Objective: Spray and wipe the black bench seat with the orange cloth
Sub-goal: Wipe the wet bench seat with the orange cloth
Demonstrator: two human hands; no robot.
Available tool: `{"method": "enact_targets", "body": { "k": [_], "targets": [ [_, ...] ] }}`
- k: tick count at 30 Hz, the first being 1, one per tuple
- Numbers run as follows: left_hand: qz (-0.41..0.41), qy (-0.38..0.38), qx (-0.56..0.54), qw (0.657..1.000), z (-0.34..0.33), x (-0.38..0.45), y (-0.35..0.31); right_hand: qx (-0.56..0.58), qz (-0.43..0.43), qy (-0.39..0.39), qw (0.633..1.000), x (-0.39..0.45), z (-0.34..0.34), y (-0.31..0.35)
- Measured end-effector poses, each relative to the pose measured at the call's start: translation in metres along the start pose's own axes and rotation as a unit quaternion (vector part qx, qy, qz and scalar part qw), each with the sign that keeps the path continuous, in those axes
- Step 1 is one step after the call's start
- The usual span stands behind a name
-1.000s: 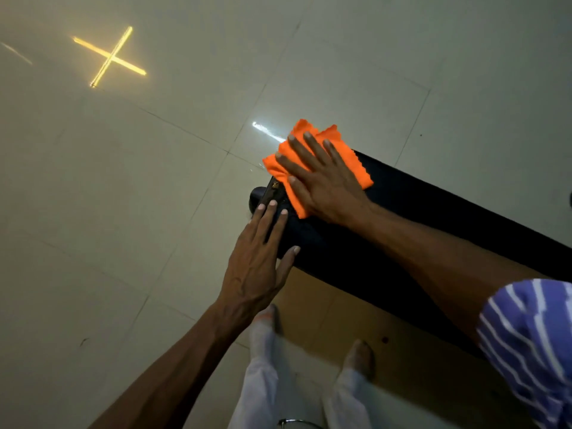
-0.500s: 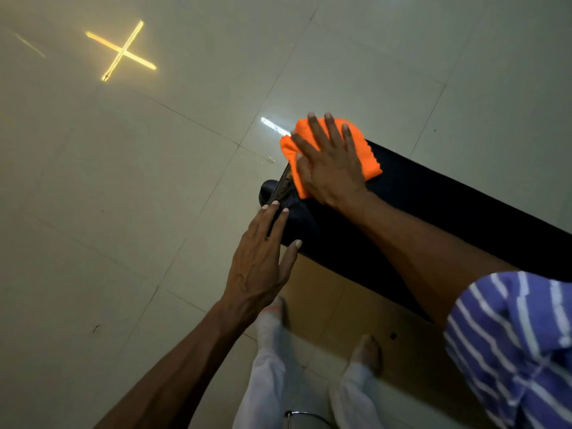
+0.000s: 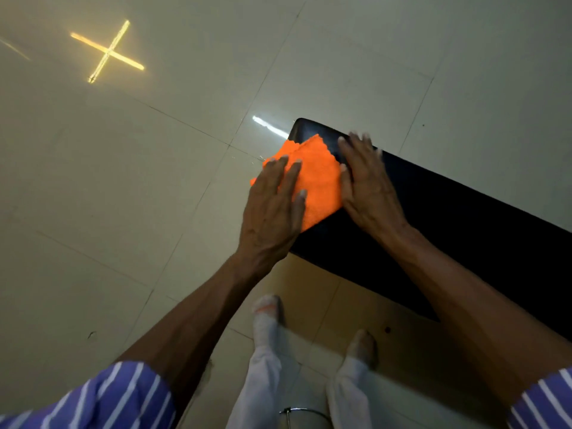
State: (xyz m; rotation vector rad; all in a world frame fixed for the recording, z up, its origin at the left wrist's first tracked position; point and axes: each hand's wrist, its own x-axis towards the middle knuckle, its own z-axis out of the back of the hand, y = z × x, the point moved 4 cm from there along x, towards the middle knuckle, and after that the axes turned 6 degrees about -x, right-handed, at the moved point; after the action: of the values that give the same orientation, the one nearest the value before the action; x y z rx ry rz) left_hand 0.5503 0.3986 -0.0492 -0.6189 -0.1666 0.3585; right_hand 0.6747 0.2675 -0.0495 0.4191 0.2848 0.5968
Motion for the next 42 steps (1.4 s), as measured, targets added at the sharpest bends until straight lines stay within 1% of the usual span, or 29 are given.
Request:
{"method": "enact_targets", "body": {
  "k": [1,2,3,4,6,8,10,12,14,16,18,20,22,24,26,29,32,36,38,40,42],
  "targets": [
    [-0.016,0.031,0.018,0.999,-0.013,0.011,-0.006,-0.010,-0.016,0.001,1.000,-0.002,0.002,-0.013],
    [-0.012,0.060,0.041,0.997,-0.027,0.018,-0.009,-0.023,-0.019,0.008,1.000,-0.006,0.002,-0.023],
    [0.001,0.073,0.067,0.995,-0.039,0.023,-0.010,-0.036,-0.011,0.014,0.999,-0.010,0.000,-0.031],
    [0.015,0.068,0.093,0.993,-0.048,0.023,-0.010,-0.047,0.003,0.017,0.999,-0.015,-0.002,-0.036],
    [0.039,0.034,0.127,0.991,-0.056,0.009,-0.009,-0.066,0.030,0.025,0.997,-0.021,-0.006,-0.042],
    [0.036,0.012,0.128,0.991,-0.057,-0.020,-0.010,-0.086,0.051,0.035,0.994,-0.026,-0.008,-0.043],
    [0.030,0.013,0.135,0.990,-0.054,-0.047,-0.008,-0.104,0.073,0.047,0.991,-0.031,-0.009,-0.044],
    [0.044,0.025,0.147,0.988,-0.052,-0.052,-0.005,-0.119,0.087,0.051,0.988,-0.033,-0.010,-0.048],
    [0.077,0.012,0.146,0.986,-0.051,-0.031,-0.005,-0.135,0.097,0.042,0.985,-0.034,-0.013,-0.049],
    [0.129,0.002,0.114,0.985,-0.052,-0.001,-0.003,-0.142,0.101,0.026,0.984,-0.035,-0.016,-0.050],
    [0.173,-0.018,0.088,0.981,-0.055,0.010,0.005,-0.145,0.103,0.013,0.984,-0.036,-0.019,-0.051],
    [0.202,-0.054,0.091,0.974,-0.057,-0.012,0.003,-0.140,0.107,0.016,0.984,-0.037,-0.020,-0.050],
    [0.204,-0.076,0.104,0.971,-0.062,-0.050,-0.009,-0.140,0.105,0.024,0.984,-0.038,-0.017,-0.052],
    [0.210,-0.070,0.107,0.969,-0.067,-0.067,-0.015,-0.138,0.111,0.028,0.984,-0.038,-0.015,-0.051],
    [0.242,-0.092,0.099,0.961,-0.066,-0.052,-0.011,-0.134,0.109,0.027,0.984,-0.038,-0.015,-0.052],
    [0.311,-0.154,0.082,0.934,-0.064,-0.028,-0.001,-0.136,0.113,0.026,0.984,-0.038,-0.016,-0.053],
    [0.299,-0.188,0.090,0.931,-0.079,-0.049,-0.011,-0.140,0.121,0.034,0.982,-0.040,-0.017,-0.054],
    [0.236,-0.136,0.060,0.960,-0.104,-0.093,-0.053,-0.153,0.151,0.055,0.975,-0.038,-0.008,-0.056],
    [0.225,-0.129,0.070,0.963,-0.099,-0.084,-0.047,-0.157,0.162,0.061,0.972,-0.036,-0.003,-0.062],
    [0.259,-0.148,0.080,0.951,-0.084,-0.060,-0.027,-0.156,0.167,0.057,0.972,-0.035,0.003,-0.070],
    [0.305,-0.183,0.085,0.931,-0.074,-0.044,-0.011,-0.161,0.159,0.040,0.973,-0.035,0.010,-0.083]
  ]
}}
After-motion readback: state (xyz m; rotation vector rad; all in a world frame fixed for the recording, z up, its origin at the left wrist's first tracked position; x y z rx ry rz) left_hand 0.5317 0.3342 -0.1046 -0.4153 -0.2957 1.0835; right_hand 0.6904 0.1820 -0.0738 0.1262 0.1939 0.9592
